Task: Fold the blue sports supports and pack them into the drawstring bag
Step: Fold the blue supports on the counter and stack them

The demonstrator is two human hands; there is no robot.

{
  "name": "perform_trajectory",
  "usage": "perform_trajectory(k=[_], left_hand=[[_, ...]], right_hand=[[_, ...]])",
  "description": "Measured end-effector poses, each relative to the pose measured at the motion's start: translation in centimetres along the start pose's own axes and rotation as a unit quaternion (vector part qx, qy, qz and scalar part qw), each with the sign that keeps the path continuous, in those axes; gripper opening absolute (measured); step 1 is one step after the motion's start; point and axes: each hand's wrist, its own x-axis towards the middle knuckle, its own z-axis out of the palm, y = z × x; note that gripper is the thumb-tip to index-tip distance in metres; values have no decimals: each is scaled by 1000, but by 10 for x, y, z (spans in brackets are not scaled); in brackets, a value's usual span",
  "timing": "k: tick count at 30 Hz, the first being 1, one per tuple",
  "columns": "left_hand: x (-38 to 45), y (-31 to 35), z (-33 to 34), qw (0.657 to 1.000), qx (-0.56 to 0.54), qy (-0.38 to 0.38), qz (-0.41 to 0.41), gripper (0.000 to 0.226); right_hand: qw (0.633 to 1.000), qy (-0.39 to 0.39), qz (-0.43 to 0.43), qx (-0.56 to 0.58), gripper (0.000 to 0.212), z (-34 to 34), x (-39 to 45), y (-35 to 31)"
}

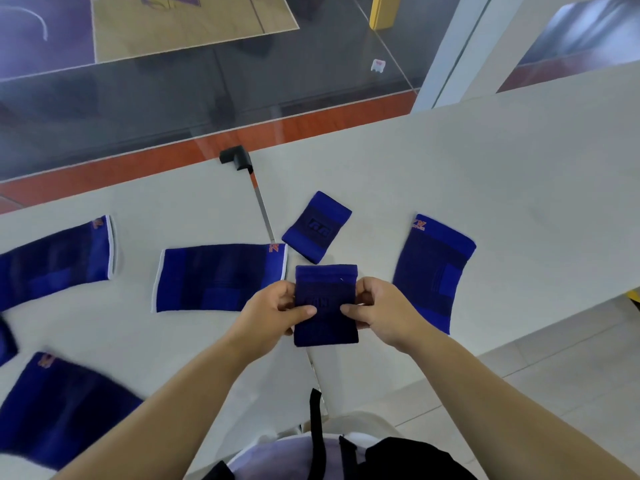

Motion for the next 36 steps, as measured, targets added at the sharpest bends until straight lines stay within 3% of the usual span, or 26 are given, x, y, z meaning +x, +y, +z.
perform_trajectory(k=[7, 12, 18, 22, 25, 27, 31, 36], left_hand=[[-18, 6, -27, 998, -38, 28, 28, 11], [-34, 10, -61, 986, -162, 19, 35, 37], [-44, 10, -98, 971, -238, 3, 15, 51], [-43, 5, -123, 960, -280, -1, -13, 51], [-40, 2, -138, 953, -302, -10, -24, 30], [-38, 1, -146, 961, -276, 2, -18, 18], [-30, -4, -163, 988, -124, 88, 23, 14], [-20, -6, -188, 983, -109, 136, 63, 29]], right_hand=[[997, -41, -36, 58, 44, 14, 0, -32], [981, -123, -84, 122, 32, 31, 5, -57], [979, -142, -113, 97, 36, 64, 17, -83], [981, -139, -102, 87, 40, 83, 26, -95], [986, -119, -92, 75, 41, 95, 34, -103], [988, -106, -83, 79, 48, 103, 39, -109], [984, -116, -57, 119, 48, 119, 50, -118], [982, -157, -66, 83, 19, 138, 64, -132]])
